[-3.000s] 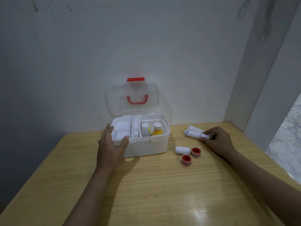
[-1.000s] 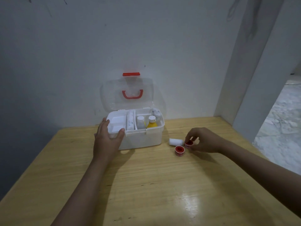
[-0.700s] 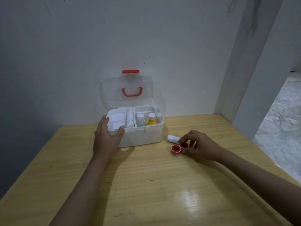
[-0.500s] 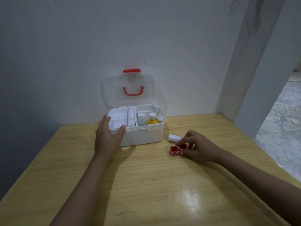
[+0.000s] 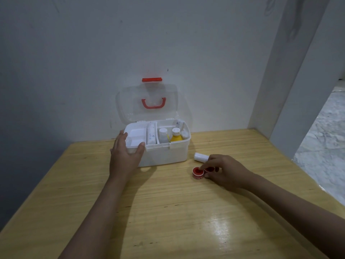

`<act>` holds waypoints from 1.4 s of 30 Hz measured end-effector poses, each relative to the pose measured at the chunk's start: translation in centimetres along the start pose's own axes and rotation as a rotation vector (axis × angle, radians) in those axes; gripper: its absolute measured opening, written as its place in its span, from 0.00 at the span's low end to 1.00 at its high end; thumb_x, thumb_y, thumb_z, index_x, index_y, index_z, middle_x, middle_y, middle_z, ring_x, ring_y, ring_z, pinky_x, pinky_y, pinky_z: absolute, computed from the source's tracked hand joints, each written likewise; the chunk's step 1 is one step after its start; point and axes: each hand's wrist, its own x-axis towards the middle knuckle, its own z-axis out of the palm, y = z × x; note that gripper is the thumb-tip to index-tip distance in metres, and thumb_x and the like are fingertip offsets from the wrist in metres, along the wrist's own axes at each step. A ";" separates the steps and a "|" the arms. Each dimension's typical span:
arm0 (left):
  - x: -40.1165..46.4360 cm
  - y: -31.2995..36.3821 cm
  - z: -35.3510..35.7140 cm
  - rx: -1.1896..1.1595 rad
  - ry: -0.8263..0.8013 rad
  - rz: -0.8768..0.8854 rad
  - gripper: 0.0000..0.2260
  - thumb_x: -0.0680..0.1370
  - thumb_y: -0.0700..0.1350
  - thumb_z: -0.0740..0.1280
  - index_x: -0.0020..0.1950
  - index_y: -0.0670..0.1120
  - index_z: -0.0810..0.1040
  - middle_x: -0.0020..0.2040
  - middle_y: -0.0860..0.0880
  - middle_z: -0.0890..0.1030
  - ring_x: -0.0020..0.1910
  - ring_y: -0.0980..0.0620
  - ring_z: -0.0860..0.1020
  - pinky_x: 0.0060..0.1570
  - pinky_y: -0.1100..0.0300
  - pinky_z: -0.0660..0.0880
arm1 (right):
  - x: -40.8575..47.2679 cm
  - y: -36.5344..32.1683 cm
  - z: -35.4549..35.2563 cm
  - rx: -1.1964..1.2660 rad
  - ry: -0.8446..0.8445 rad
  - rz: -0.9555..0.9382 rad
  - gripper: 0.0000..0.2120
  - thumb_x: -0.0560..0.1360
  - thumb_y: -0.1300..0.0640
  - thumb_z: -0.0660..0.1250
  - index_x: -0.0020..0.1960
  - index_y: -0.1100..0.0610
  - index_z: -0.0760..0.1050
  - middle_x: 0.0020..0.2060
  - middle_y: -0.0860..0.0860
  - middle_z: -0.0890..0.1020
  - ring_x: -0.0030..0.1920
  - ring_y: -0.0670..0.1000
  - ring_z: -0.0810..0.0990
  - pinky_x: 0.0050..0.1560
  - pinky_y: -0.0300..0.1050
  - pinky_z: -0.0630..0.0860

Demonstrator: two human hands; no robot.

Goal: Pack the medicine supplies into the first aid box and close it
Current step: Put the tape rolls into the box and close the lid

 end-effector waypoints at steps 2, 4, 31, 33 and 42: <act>0.0 0.0 0.0 -0.001 -0.002 0.001 0.30 0.73 0.57 0.66 0.72 0.49 0.63 0.76 0.51 0.61 0.73 0.46 0.61 0.68 0.42 0.64 | 0.1 -0.1 -0.1 -0.001 -0.018 -0.006 0.11 0.70 0.51 0.71 0.53 0.46 0.80 0.42 0.43 0.80 0.38 0.43 0.77 0.40 0.44 0.76; 0.0 0.1 0.0 -0.004 -0.004 -0.001 0.30 0.73 0.57 0.66 0.72 0.49 0.63 0.76 0.51 0.61 0.73 0.46 0.61 0.68 0.41 0.64 | 0.2 -0.2 -0.2 -0.003 -0.029 -0.017 0.12 0.70 0.51 0.71 0.53 0.45 0.80 0.42 0.43 0.80 0.37 0.41 0.76 0.40 0.43 0.76; 0.6 0.3 -1.6 0.056 -0.046 -0.018 0.34 0.68 0.63 0.69 0.69 0.50 0.68 0.73 0.52 0.66 0.71 0.48 0.64 0.64 0.51 0.67 | 14.7 -11.1 -6.8 -0.015 0.154 -0.198 0.08 0.71 0.53 0.70 0.50 0.49 0.80 0.45 0.48 0.83 0.41 0.46 0.79 0.45 0.46 0.80; 0.7 0.6 -2.1 0.048 -0.043 -0.025 0.34 0.67 0.63 0.70 0.68 0.50 0.70 0.72 0.51 0.68 0.70 0.48 0.65 0.63 0.51 0.67 | 17.7 -12.2 -5.5 -0.080 0.092 -0.198 0.08 0.72 0.54 0.69 0.51 0.50 0.80 0.46 0.50 0.83 0.43 0.47 0.79 0.47 0.47 0.79; 0.3 0.8 -2.9 0.019 0.047 -0.003 0.31 0.63 0.63 0.74 0.62 0.51 0.77 0.63 0.52 0.78 0.64 0.51 0.72 0.53 0.59 0.69 | 23.5 -14.3 -0.2 -0.307 -0.173 -0.280 0.08 0.73 0.56 0.67 0.51 0.52 0.80 0.48 0.51 0.83 0.45 0.51 0.79 0.41 0.44 0.76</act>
